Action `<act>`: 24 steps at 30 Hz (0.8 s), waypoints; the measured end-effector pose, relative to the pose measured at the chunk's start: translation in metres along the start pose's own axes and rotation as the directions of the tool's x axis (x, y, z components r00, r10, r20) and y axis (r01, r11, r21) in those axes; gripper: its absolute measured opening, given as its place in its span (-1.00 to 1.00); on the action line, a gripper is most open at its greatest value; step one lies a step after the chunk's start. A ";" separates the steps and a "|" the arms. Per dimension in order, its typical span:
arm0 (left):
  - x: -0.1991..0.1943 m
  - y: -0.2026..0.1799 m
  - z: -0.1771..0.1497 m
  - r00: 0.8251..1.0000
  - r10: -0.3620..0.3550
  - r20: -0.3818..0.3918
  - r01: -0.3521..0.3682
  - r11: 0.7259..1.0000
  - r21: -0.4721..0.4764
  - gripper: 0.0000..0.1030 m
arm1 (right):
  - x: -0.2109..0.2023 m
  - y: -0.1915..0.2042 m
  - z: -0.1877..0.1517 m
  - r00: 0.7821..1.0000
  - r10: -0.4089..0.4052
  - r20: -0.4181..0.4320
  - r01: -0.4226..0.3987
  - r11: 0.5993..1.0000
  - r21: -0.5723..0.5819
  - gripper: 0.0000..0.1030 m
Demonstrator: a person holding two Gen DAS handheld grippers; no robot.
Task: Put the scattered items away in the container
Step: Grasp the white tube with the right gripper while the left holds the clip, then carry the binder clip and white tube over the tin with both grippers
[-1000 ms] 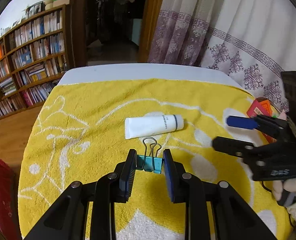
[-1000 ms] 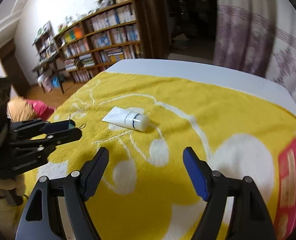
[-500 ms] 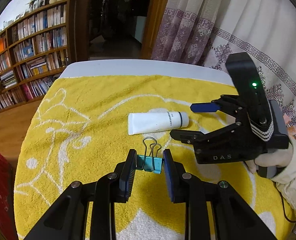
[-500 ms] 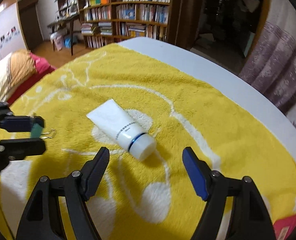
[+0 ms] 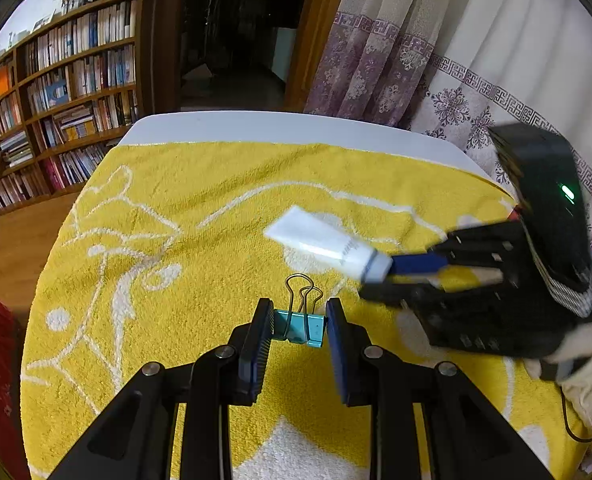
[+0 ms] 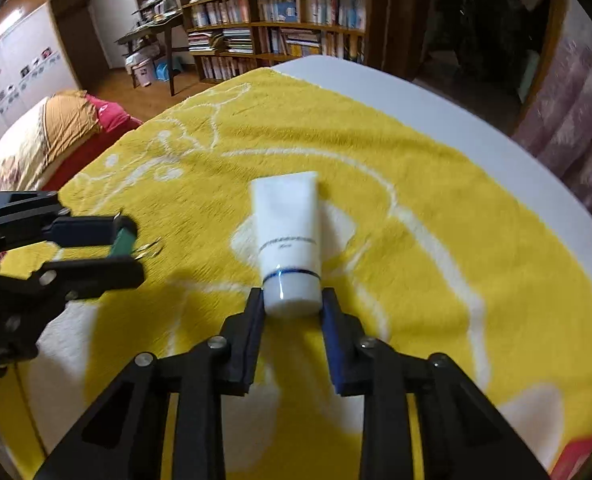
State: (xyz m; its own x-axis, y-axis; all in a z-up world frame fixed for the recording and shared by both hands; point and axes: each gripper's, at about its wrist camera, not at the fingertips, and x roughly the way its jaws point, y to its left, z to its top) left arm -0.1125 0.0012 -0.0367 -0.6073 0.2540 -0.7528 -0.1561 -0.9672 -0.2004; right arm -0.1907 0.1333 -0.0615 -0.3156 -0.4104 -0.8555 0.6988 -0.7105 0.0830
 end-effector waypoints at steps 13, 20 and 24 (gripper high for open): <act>0.002 0.002 0.002 1.000 -0.009 -0.007 0.008 1.000 -0.016 -0.45 | 0.007 0.006 0.002 0.997 -0.069 0.042 0.066 0.996 0.067 0.13; 0.002 -0.001 0.001 1.000 -0.005 -0.008 0.005 1.000 -0.005 -0.45 | -0.004 -0.002 -0.008 0.993 -0.094 0.075 0.081 0.983 0.166 -0.35; 0.000 -0.006 0.003 1.000 -0.001 -0.006 0.001 1.000 0.007 -0.45 | -0.024 -0.010 -0.024 0.989 -0.098 0.107 0.070 0.970 0.235 -0.35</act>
State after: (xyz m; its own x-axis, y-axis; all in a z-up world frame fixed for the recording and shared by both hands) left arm -0.1135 0.0072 -0.0334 -0.6024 0.2551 -0.7563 -0.1624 -0.9669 -0.1967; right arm -0.1745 0.1639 -0.0543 -0.4492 -0.3978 -0.7999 0.5048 -0.8518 0.1401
